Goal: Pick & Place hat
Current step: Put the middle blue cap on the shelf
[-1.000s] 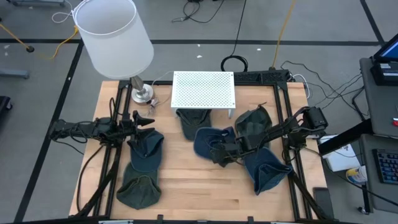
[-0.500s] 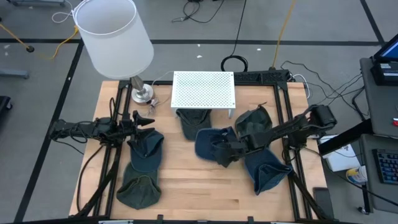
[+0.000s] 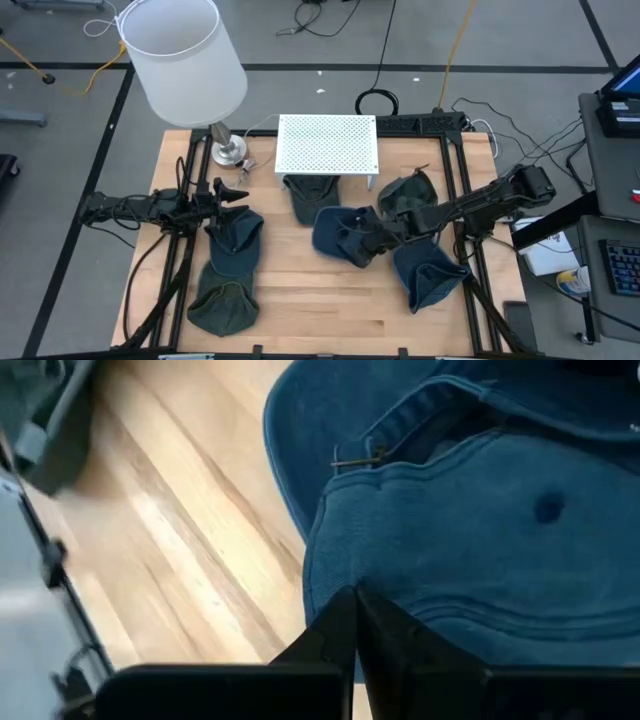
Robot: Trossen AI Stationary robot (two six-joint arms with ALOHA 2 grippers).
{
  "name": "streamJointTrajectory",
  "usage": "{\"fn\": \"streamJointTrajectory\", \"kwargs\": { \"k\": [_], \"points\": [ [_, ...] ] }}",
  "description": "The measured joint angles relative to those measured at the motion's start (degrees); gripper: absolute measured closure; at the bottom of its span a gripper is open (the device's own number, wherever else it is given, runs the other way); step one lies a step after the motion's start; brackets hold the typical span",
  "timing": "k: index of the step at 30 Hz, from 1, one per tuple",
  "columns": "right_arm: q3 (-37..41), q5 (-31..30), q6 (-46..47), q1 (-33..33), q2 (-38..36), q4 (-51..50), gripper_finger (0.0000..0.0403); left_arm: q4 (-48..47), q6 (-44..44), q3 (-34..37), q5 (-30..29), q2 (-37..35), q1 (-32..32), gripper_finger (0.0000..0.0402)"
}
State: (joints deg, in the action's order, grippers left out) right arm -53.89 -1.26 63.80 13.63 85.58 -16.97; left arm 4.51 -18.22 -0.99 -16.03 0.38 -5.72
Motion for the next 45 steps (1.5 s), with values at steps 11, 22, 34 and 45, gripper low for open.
{"fn": "streamJointTrajectory", "kwargs": {
  "k": [11,22,34,45],
  "points": [
    [-0.06,1.5,-16.69,0.72,-1.17,0.9,0.0402,-0.01,0.0,0.02,0.0,-0.01,0.0,0.0163],
    [-0.07,1.38,-34.1,1.86,-9.11,0.77,0.0403,-0.01,0.0,0.02,0.02,0.0,-0.01,0.0163],
    [-0.09,-0.59,-44.92,1.72,-17.81,3.13,0.0403,0.0,0.0,0.02,0.02,-0.02,-0.02,0.0163],
    [-0.11,-1.25,-44.95,1.23,-22.49,11.13,0.0403,0.0,0.0,0.02,0.02,-0.01,-0.01,0.0163]
  ]
}}
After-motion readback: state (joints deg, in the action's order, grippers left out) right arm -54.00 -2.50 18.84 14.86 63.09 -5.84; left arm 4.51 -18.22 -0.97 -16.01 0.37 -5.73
